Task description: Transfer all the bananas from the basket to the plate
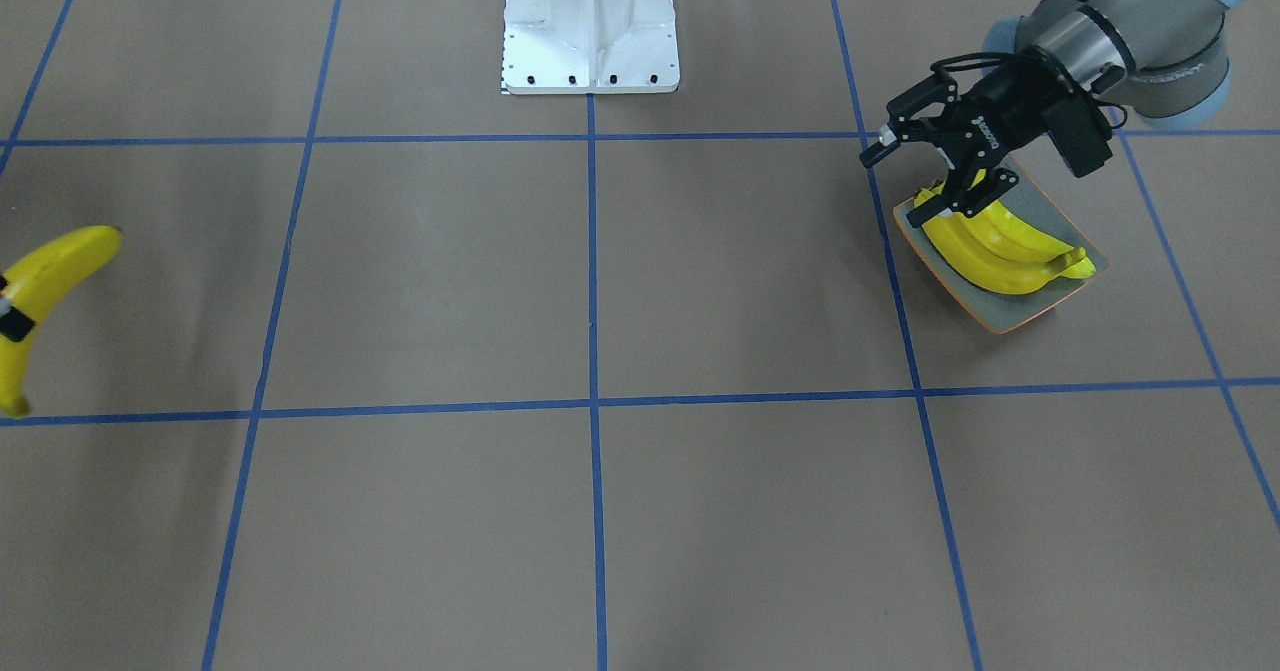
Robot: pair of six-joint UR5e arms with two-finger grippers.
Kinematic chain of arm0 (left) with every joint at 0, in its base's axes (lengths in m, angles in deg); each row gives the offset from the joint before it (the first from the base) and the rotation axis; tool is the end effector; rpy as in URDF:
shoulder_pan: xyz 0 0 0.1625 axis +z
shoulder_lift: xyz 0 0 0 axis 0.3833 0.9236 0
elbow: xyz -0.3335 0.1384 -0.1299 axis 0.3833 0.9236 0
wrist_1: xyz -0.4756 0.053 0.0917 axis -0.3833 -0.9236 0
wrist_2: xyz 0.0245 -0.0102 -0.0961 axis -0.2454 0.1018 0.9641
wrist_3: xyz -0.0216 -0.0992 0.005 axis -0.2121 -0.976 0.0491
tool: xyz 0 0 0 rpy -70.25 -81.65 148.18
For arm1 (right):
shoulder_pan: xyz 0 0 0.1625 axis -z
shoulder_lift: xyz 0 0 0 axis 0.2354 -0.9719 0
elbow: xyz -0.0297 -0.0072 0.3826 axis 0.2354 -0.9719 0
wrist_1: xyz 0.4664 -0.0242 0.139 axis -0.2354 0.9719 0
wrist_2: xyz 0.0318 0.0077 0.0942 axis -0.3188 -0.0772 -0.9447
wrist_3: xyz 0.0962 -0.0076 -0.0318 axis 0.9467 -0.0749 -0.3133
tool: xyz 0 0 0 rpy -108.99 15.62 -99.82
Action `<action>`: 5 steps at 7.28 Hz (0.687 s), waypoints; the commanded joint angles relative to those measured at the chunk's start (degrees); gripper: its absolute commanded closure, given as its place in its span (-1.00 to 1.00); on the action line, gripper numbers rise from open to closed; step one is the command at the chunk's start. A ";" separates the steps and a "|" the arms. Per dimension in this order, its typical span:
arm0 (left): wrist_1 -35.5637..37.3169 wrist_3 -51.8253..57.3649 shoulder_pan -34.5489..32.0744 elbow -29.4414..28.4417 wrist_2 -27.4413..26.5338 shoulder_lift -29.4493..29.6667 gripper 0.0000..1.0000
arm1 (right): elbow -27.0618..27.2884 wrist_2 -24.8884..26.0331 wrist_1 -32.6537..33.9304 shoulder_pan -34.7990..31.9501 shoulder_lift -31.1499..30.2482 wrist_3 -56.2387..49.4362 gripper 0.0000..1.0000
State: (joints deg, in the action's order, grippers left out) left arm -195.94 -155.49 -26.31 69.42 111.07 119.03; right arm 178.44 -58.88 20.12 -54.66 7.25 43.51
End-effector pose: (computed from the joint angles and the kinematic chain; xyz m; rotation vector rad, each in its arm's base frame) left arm 0.3166 -0.4838 0.2710 0.5659 1.6077 0.0672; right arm -0.1716 -0.6083 0.3143 0.2167 -1.1303 0.3259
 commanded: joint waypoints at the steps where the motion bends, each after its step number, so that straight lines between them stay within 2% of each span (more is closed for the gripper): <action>1: 0.67 -8.91 3.82 -0.48 -0.25 10.07 -1.00 | 0.56 13.48 0.08 14.94 13.00 18.99 1.00; 2: 0.67 -9.13 4.98 -0.56 -0.34 11.06 -1.00 | 0.65 17.74 -0.01 19.37 16.54 25.24 1.00; 3: 0.76 -9.13 5.86 -0.57 -1.91 12.02 -1.00 | 1.78 18.22 -0.01 22.02 18.40 29.56 1.00; 4: 0.59 -9.05 7.26 -1.00 -1.92 12.64 -1.00 | 4.40 20.92 -0.88 25.44 18.59 32.56 1.00; 5: 0.32 -9.05 8.32 -1.01 -2.01 13.17 -1.00 | 4.95 25.03 -4.63 29.30 18.59 33.81 1.00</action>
State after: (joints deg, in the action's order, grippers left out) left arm -195.39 -164.50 -19.36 68.55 109.30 131.43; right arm 182.04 -38.07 18.57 -29.84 25.39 74.68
